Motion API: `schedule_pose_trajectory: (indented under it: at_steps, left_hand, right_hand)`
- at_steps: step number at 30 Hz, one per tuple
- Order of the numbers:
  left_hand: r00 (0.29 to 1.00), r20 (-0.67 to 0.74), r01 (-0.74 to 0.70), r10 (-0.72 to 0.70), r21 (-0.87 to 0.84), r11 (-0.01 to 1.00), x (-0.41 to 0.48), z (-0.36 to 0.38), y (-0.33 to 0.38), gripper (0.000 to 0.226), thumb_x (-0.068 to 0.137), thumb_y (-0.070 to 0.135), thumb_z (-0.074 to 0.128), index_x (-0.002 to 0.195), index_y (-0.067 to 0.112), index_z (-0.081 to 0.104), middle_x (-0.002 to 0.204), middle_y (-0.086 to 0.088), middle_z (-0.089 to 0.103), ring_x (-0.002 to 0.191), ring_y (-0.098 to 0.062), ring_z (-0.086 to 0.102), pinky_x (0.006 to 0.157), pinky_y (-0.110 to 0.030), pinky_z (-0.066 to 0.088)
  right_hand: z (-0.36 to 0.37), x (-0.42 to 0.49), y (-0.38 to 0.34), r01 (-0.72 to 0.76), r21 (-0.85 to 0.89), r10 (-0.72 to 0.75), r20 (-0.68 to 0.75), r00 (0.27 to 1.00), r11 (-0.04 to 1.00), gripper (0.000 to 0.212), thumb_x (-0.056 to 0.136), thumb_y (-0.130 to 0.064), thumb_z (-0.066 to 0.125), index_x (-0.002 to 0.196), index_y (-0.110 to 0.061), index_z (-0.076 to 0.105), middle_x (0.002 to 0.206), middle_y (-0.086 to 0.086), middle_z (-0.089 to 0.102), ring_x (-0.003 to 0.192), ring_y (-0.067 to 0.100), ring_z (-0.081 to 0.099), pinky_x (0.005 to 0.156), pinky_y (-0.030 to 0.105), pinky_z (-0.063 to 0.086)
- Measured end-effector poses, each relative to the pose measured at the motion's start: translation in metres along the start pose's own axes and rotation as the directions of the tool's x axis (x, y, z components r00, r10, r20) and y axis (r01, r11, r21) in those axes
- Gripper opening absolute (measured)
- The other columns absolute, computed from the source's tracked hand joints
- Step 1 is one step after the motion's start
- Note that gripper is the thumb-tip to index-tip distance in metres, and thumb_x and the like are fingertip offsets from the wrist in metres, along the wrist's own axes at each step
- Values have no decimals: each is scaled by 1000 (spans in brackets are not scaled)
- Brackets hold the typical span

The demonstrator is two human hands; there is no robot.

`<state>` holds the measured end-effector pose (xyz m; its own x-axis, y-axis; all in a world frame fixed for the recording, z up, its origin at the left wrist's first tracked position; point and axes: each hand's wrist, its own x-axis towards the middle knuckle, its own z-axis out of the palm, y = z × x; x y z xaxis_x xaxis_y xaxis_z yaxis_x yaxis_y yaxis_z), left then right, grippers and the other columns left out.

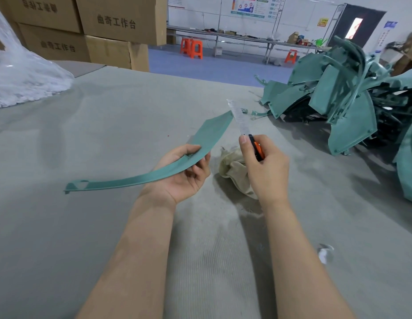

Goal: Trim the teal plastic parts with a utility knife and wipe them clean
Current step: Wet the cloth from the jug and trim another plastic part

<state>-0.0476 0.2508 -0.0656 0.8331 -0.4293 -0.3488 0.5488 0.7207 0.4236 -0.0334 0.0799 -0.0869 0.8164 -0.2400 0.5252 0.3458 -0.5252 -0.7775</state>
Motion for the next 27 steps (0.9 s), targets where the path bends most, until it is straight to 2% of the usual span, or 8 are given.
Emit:
schedule_pose_trajectory:
  at_steps: [3,6,8,13,15,19,24,27]
  left_hand:
    - [1000,-2,-13,13,-16,1000,-1,1,-1,16,72,8,60,87,4,62,66,-5,63,45,-11,56,35,-15,41]
    - [999,-12,-30,30,-43,999,0,1,-2,17,71,7,60,88,5,62,67,-5,63,47,-10,57,36,-15,43]
    - [999,-18,-40,39,-62,997,0,1,-2,17,71,7,60,89,6,61,67,-5,63,47,-10,57,38,-14,44]
    - [996,-39,-81,78,-75,994,1,3,-3,7,82,7,57,85,4,62,68,-6,63,48,-10,58,42,-13,47]
    - [993,-54,-105,101,-84,991,1,3,-4,10,87,9,55,84,3,63,68,-6,63,50,-10,58,44,-14,48]
    - [991,-61,-129,123,-113,985,1,4,-4,10,88,8,55,85,2,64,70,-6,64,52,-11,60,44,-16,49]
    - [990,-64,-137,128,-148,980,2,3,-4,9,88,7,57,84,1,63,74,-7,64,51,-12,61,44,-17,50]
    - [987,-59,-155,146,-174,972,4,2,-5,8,87,6,58,84,0,61,77,-8,64,51,-13,61,46,-18,52]
  right_hand:
    - [2,-1,1,10,7,-10,28,1000,1000,24,92,-49,58,78,-30,60,56,-15,51,54,5,46,55,23,37]
    - [7,-5,-2,68,-33,-65,85,994,997,21,90,-54,56,73,-41,56,61,-13,56,57,4,50,52,14,34]
    - [9,-6,-3,97,-58,-90,108,990,994,21,86,-60,52,73,-45,55,64,-9,59,60,5,51,52,15,36]
    - [11,-6,-3,96,-10,-93,149,984,995,28,84,-64,49,75,-39,58,67,-3,65,67,13,61,65,36,52]
    - [12,-7,-3,97,20,-99,188,977,995,35,85,-63,49,81,-30,62,67,3,67,72,24,63,70,45,53]
    - [11,-8,-4,109,45,-116,220,969,993,39,86,-61,50,83,-24,64,67,5,65,75,33,60,74,50,51]
    - [10,-10,-8,122,11,-121,235,964,993,32,92,-49,57,83,-20,65,65,2,62,65,23,58,71,48,50]
    - [11,-11,-9,137,-4,-132,254,958,991,28,92,-46,60,81,-20,65,63,-3,59,60,11,52,66,36,48]
